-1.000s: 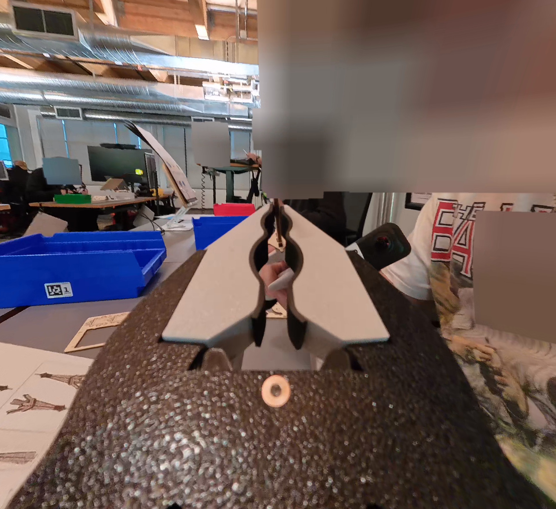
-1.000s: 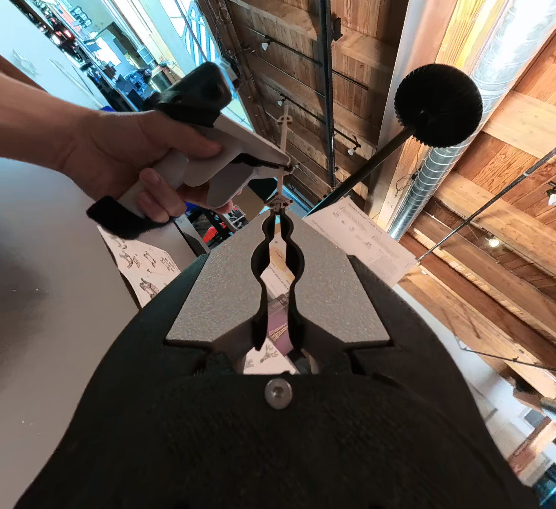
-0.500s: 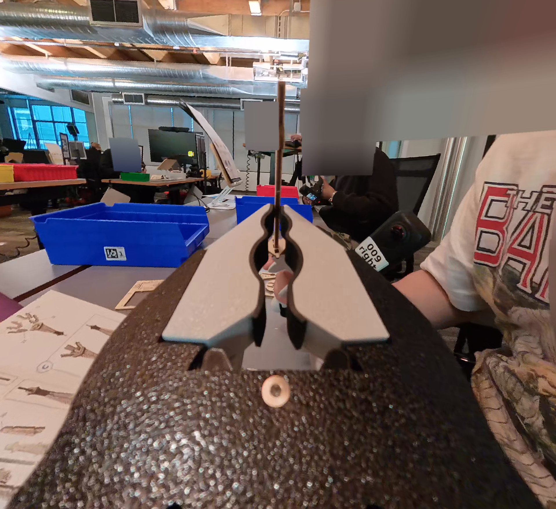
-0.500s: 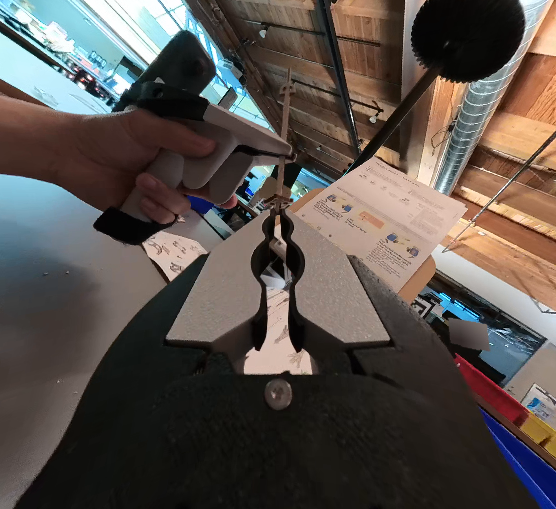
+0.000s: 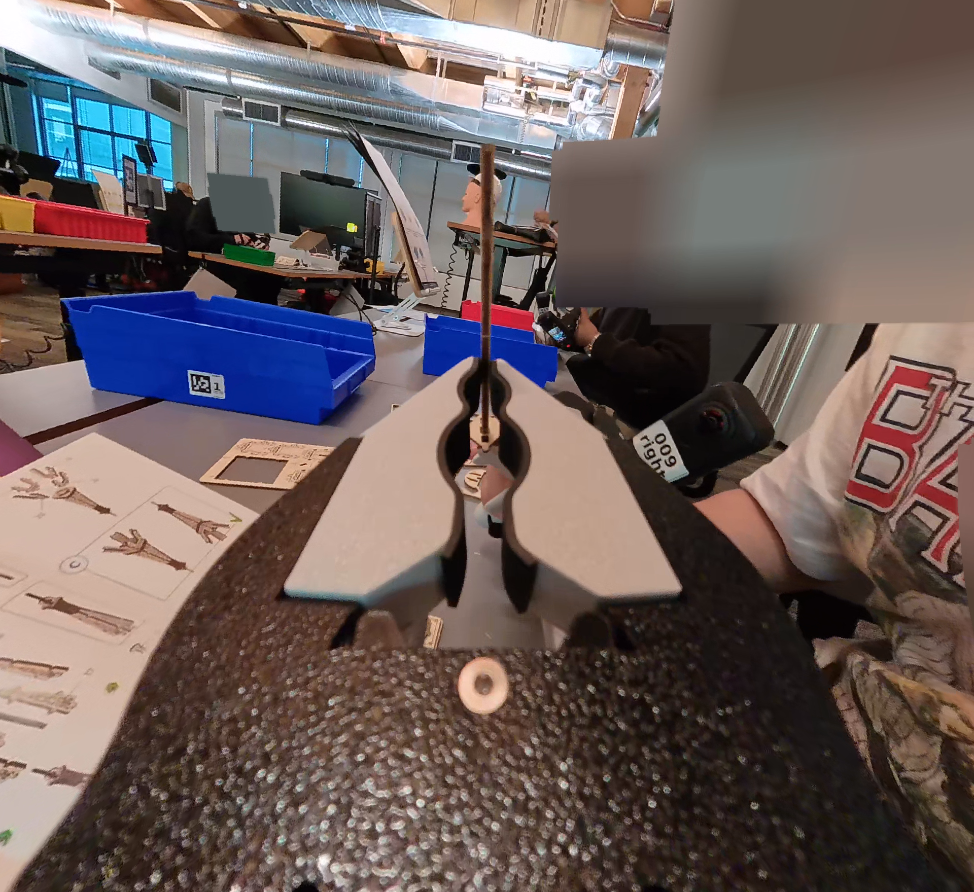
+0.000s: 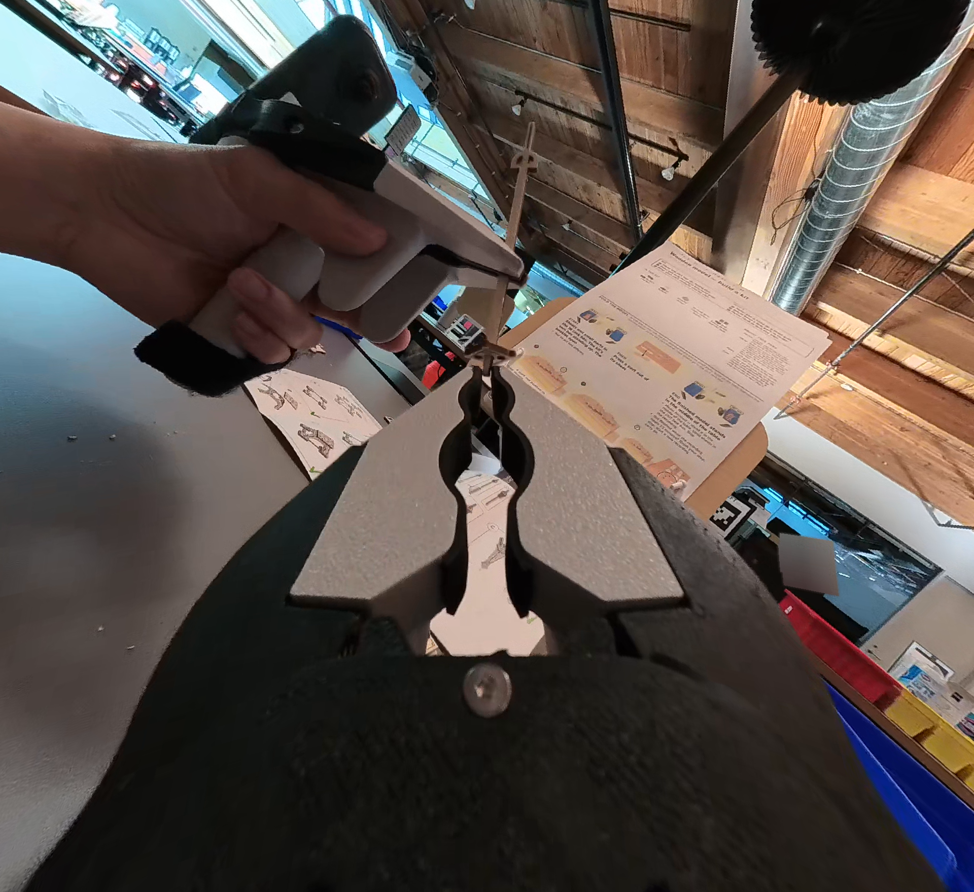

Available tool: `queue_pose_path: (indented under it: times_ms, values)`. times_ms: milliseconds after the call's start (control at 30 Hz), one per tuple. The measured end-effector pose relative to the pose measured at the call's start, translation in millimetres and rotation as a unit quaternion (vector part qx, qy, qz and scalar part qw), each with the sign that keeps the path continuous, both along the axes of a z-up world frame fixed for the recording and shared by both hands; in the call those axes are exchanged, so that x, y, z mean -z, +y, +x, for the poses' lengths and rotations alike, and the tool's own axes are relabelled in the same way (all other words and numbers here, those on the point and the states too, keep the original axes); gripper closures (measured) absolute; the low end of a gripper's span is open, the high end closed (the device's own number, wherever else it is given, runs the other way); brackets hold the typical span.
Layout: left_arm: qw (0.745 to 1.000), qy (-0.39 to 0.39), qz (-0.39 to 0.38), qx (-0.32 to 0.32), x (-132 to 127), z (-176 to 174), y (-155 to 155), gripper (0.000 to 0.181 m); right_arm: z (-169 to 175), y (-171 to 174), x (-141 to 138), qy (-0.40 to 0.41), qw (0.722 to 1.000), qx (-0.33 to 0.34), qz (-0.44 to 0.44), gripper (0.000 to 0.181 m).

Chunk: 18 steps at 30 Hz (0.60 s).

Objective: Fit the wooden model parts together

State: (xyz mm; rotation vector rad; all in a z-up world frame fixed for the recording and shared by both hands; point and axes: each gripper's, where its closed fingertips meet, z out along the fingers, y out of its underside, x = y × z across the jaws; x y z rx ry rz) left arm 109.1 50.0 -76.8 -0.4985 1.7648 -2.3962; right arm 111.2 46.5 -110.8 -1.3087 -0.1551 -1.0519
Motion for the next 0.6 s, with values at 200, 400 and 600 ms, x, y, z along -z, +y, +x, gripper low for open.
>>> queue_pose_path:
  times_ms: [200, 400, 600]
  values:
    - [1.0, 0.007, 0.009, -0.006, 3.9, 2.0, -1.6, 0.181, 0.1, 0.2, 1.2, 0.006, 1.0, -0.001, 0.004, 0.179]
    - [1.0, -0.001, 0.02, -0.014, 4.8, 2.2, -0.9, 0.181, 1.1, 2.0, 3.1, 0.014, 1.0, -0.003, 0.003, 0.179]
    - [1.0, 0.012, 0.02, -0.021, 7.0, 6.3, 0.5, 0.181, 2.6, 5.8, 8.9, 0.011, 1.0, 0.004, -0.016, 0.172]
